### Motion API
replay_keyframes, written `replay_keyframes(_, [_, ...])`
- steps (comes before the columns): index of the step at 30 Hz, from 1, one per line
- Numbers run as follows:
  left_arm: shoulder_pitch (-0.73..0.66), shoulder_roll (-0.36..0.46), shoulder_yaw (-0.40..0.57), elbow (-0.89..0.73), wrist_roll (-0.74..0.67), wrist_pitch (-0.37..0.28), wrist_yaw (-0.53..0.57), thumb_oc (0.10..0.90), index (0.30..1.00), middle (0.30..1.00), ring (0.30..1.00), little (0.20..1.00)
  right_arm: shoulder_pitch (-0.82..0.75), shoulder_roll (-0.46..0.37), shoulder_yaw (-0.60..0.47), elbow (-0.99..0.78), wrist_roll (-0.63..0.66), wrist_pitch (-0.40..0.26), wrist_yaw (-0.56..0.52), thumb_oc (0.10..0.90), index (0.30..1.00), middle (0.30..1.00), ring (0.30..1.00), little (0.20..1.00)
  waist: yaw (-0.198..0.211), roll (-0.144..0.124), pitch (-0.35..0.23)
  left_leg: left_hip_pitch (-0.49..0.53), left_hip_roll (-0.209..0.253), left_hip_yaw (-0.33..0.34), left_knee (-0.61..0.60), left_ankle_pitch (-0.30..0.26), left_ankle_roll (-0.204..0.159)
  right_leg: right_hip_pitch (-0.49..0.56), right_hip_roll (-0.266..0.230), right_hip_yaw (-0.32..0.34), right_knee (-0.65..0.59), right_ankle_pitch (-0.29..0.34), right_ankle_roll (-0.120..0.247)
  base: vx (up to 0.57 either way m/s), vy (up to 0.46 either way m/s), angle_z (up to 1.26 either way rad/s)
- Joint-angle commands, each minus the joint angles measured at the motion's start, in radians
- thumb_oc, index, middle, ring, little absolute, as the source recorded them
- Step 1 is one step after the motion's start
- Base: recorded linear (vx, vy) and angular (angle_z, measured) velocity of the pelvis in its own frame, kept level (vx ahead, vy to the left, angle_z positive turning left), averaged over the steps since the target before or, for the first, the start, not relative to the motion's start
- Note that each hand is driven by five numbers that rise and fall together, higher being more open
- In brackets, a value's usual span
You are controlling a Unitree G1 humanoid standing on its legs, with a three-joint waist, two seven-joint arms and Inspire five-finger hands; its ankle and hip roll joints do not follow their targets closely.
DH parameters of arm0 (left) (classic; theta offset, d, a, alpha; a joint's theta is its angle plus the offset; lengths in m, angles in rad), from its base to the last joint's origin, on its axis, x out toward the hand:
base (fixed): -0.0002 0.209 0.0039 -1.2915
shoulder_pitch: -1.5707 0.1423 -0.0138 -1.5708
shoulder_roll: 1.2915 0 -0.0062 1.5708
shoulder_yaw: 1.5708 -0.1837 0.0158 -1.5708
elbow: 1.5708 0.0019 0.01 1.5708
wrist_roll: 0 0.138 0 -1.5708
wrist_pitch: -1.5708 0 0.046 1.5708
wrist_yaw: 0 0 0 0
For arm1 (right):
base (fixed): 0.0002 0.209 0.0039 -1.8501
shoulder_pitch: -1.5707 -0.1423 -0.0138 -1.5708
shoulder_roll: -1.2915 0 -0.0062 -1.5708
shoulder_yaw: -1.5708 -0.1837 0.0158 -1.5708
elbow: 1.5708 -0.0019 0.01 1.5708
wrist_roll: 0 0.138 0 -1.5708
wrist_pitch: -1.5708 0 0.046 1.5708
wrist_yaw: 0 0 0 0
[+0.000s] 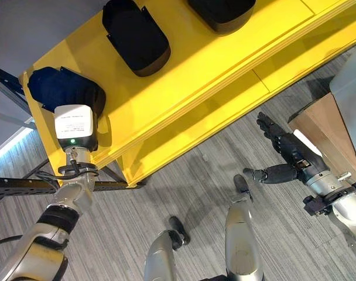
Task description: Move parts from the plastic box to the shelf.
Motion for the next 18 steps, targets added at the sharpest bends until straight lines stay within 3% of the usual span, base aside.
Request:
replay_keyframes(1, [-0.05, 0.116, 0.003, 0.014, 0.043, 0.01, 0.004, 0.9, 1.0, 1.0, 1.0, 1.0, -0.091, 0.005, -0.048, -0.077, 0.027, -0.118, 0.002, 0.9, 1.0, 1.0, 1.0, 1.0, -0.022, -0.043, -0.036, 0.043, -0.113, 0.061, -0.122, -0.005, 0.113, 0.021, 0.106, -0.11, 0.176, -0.252, -0.132, 0.0, 0.0, 0.0])
replay_keyframes(7, [-0.044, 0.118, -0.029, 0.0, 0.082, 0.001, -0.056, 0.9, 1.0, 1.0, 1.0, 1.0, -0.094, 0.001, -0.055, -0.084, 0.022, -0.109, 0.006, 0.9, 1.0, 1.0, 1.0, 1.0, -0.028, -0.035, -0.032, 0.046, -0.115, 0.066, -0.121, -0.008, 0.113, 0.021, 0.104, -0.109, 0.173, -0.251, -0.131, 0.0, 0.0, 0.0])
replay_keyframes(12, [-0.016, 0.139, -0.03, -0.016, 0.076, 0.0, -0.054, 0.9, 1.0, 1.0, 1.0, 1.0, -0.091, -0.007, -0.062, -0.083, 0.025, -0.109, 0.011, 0.9, 1.0, 1.0, 1.0, 1.0, -0.026, -0.03, -0.027, 0.04, -0.112, 0.078, -0.123, 0.012, 0.12, 0.014, 0.101, -0.114, 0.17, -0.23, -0.136, -0.02, -0.002, -0.01])
replay_keyframes(17, [0.013, 0.145, -0.013, -0.024, 0.074, -0.012, -0.056, 0.9, 1.0, 1.0, 1.0, 1.0, -0.075, -0.009, -0.077, -0.084, 0.026, -0.111, 0.016, 0.9, 1.0, 1.0, 1.0, 1.0, -0.026, -0.021, -0.028, 0.052, -0.119, 0.063, -0.119, -0.01, 0.113, 0.024, 0.097, -0.112, 0.179, -0.256, -0.132, 0.01, 0.005, -0.01])
replay_keyframes(18, [0.016, 0.145, -0.011, -0.023, 0.075, -0.012, -0.056, 0.9, 1.0, 1.0, 1.0, 1.0, -0.074, -0.009, -0.079, -0.086, 0.025, -0.111, 0.017, 0.9, 1.0, 1.0, 1.0, 1.0, -0.027, -0.022, -0.025, 0.044, -0.116, 0.074, -0.121, 0.01, 0.12, 0.015, 0.097, -0.115, 0.175, -0.234, -0.137, 0.09, 0.017, -0.02])
